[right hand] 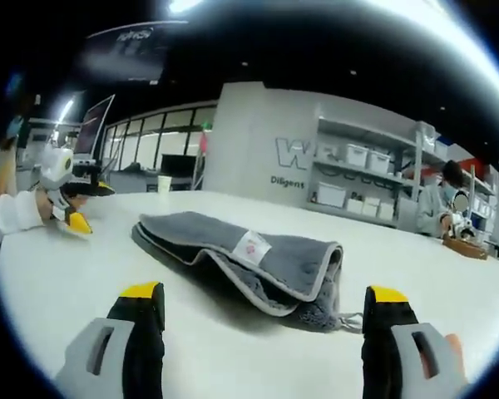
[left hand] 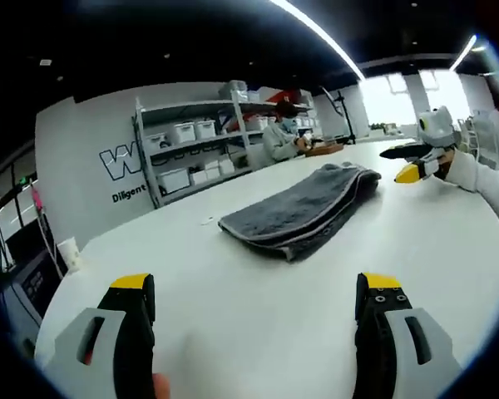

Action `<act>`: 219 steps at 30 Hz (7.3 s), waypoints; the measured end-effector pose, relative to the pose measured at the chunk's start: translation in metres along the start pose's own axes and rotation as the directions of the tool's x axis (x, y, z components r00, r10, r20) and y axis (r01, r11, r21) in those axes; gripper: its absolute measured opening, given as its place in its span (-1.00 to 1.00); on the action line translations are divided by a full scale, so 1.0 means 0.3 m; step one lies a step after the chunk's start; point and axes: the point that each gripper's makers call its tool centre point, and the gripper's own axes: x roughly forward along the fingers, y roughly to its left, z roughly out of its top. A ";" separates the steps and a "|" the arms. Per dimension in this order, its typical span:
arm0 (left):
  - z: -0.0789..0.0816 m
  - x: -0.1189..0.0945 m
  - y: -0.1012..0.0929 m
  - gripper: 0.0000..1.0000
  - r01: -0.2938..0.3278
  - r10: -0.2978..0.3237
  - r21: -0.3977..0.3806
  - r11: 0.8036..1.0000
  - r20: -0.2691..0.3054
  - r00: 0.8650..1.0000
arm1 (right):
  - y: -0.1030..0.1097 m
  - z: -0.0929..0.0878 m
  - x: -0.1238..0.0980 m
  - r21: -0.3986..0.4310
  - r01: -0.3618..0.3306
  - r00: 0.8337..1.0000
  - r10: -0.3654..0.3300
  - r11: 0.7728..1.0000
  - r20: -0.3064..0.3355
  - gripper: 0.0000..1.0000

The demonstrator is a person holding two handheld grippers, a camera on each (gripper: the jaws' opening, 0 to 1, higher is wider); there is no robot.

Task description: Open the folded towel by lifting each exposed corner and separating the folded layers until the towel lies flat within the target outline without major curled edges

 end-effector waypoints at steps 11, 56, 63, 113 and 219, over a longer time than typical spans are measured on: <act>0.034 0.083 0.040 0.99 -0.024 0.025 0.021 0.999 -0.022 0.999 | -0.003 0.003 0.002 0.021 -0.006 1.000 0.006 1.000 0.007 0.99; -0.007 0.219 -0.140 -0.43 0.227 -0.244 -0.170 0.959 -0.084 0.966 | -0.003 -0.010 0.006 0.023 -0.007 1.000 0.007 1.000 -0.012 0.99; 0.001 0.217 -0.165 -0.66 0.246 -0.261 -0.160 0.956 -0.083 0.962 | -0.004 -0.007 0.005 0.022 -0.006 1.000 0.006 1.000 -0.009 0.98; 0.198 0.226 -0.801 -0.95 0.445 -0.446 -0.032 0.895 -0.113 0.888 | -0.104 0.033 -0.047 0.164 0.076 0.994 -0.088 0.984 0.069 0.96; 0.000 -0.022 -0.011 0.99 0.117 -0.120 -0.216 0.969 0.003 0.993 | -0.129 -0.015 -0.049 0.206 0.114 0.992 -0.121 0.972 0.022 0.96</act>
